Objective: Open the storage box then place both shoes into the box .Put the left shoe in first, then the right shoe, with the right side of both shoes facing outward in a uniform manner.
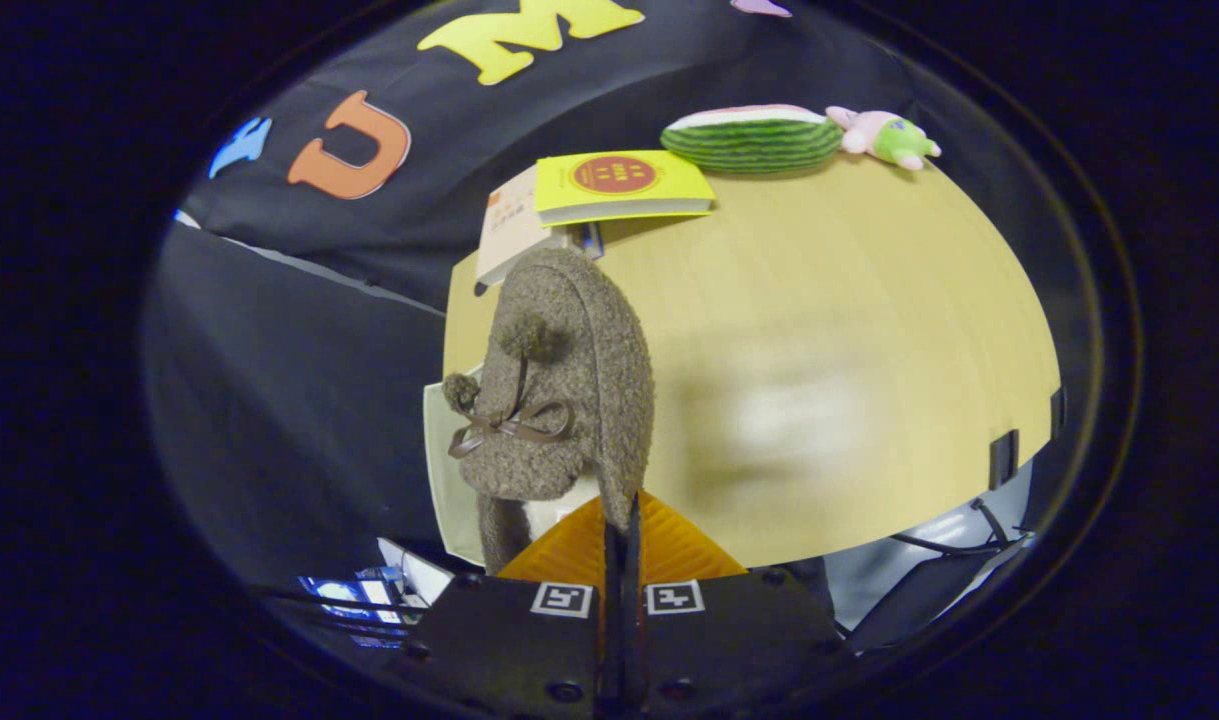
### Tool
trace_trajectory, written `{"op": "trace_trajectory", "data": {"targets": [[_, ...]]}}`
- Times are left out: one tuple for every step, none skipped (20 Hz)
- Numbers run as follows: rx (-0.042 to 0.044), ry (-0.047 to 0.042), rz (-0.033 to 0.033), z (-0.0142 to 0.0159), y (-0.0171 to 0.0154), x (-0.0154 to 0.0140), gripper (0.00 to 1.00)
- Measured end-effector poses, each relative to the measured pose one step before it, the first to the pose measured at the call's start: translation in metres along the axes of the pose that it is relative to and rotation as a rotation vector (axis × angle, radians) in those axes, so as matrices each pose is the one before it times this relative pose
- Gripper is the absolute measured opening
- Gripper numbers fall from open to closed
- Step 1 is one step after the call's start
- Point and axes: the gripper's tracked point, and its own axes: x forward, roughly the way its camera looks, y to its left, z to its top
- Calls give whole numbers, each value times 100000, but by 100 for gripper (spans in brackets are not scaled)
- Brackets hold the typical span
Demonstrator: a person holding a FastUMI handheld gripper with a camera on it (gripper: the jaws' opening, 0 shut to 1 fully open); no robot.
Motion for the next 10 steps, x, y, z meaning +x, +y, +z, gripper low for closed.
{"op": "trace_trajectory", "data": {"targets": [[-621, 898, 943, -423, 1874, 917, 6], [-723, 1060, 404, -510, 1730, 1038, 6], [-395, 1023, 12, -442, 1415, 977, 6], [-657, 1069, -346, -424, 1296, 1076, 6], [-93, 790, -511, -341, 1094, 1018, 6], [-212, 813, -765, -289, 869, 1039, 6], [-67, 627, -1131, -323, 585, 1074, 6], [314, 599, -1285, -273, 385, 961, 6], [411, 900, -1487, -665, 251, 705, 6], [486, 652, -1587, -382, 64, 720, 6]]}}
